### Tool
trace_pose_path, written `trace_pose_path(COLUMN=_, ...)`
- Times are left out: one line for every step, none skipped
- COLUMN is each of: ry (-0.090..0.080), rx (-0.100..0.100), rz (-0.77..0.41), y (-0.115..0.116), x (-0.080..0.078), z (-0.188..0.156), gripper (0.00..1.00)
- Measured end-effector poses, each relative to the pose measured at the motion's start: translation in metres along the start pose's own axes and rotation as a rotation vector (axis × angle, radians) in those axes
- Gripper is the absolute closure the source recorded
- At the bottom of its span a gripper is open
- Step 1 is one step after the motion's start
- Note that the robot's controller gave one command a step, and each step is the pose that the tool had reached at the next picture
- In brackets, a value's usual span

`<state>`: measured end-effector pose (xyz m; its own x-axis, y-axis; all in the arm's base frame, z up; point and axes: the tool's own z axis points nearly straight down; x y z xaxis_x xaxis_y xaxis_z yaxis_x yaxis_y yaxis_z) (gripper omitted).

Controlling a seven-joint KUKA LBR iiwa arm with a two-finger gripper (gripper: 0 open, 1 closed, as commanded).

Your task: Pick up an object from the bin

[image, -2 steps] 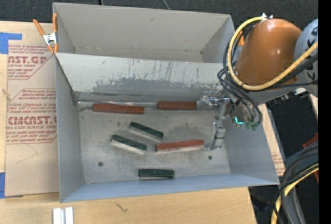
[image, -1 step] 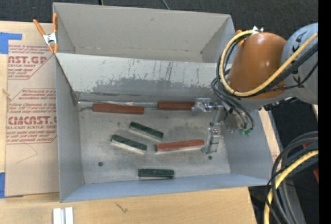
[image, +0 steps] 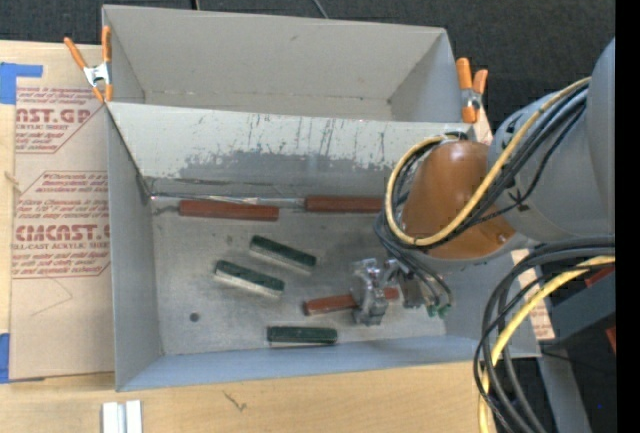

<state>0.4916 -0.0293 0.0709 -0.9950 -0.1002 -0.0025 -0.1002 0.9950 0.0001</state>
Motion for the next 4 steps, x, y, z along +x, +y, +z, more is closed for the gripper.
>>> trace_pose_path(ry=0.0, rx=0.0, rz=0.0, y=0.0, x=0.0, z=0.0, gripper=0.0)
trace_pose_path(ry=0.002, rx=0.0, rz=-0.001, y=0.0, x=0.001, z=0.001, gripper=1.0)
trace_pose_path(ry=0.002, rx=0.0, rz=-0.001, y=0.0, x=0.001, z=0.001, gripper=1.0)
trace_pose_path(ry=-0.005, rx=0.001, rz=-0.052, y=0.016, x=-0.026, z=-0.173, gripper=1.0)
